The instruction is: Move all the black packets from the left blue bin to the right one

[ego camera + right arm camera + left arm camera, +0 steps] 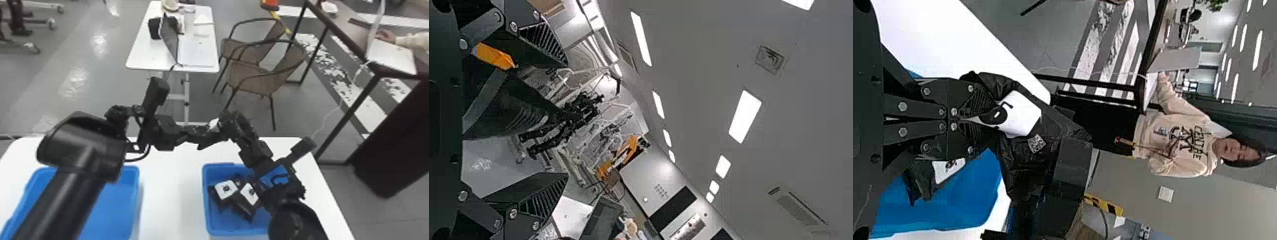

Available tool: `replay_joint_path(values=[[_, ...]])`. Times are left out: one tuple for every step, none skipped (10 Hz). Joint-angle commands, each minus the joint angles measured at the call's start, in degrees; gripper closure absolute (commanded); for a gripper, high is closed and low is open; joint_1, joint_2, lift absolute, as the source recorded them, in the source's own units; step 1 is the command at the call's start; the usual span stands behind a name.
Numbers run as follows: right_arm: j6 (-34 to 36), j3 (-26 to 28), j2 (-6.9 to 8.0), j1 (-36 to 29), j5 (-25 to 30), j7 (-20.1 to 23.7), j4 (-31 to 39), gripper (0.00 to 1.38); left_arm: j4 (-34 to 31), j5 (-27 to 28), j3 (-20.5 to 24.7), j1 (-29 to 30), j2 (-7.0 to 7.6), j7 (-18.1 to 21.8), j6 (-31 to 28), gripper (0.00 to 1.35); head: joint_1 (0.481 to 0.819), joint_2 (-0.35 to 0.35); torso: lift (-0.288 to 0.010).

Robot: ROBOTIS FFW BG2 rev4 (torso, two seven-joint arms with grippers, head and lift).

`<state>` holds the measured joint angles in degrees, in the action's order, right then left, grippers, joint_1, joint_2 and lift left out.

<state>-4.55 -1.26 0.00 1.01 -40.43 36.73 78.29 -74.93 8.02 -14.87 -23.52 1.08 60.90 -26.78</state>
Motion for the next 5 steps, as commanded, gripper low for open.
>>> replay_joint_path(values=[[-0.02, -1.02, 0.05, 0.13, -0.08, 0.01, 0.28, 0.26, 1.72, -0.03, -0.42, -0.73, -0.38, 0.0, 0.58, 1.21, 0.695, -0.164, 0.0], [-0.02, -1.2, 0.05, 0.04, -0.08, 0.01, 0.46, 0.26, 1.9, 0.24, -0.42, -0.91, -0.38, -0.35, 1.11, 1.21, 0.695, -0.162, 0.0], [-0.02, -1.64, 0.05, -0.49, -0.17, 0.01, 1.25, 0.26, 2.77, 0.59, -0.16, -1.52, -0.55, -0.88, 1.46, 1.21, 0.695, -0.159, 0.0], [0.95, -2.34, 0.05, -0.84, 0.0, 0.01, 1.95, 0.26, 3.39, 0.32, 0.72, -2.05, -0.91, -0.88, 1.9, 1.21, 0.695, -0.154, 0.0], [1.65, -2.78, 0.05, -0.84, 0.27, -0.08, 1.34, 0.28, 3.39, -0.82, 0.72, -2.4, -0.99, -0.88, 1.99, 1.21, 0.695, -0.15, 0.0]])
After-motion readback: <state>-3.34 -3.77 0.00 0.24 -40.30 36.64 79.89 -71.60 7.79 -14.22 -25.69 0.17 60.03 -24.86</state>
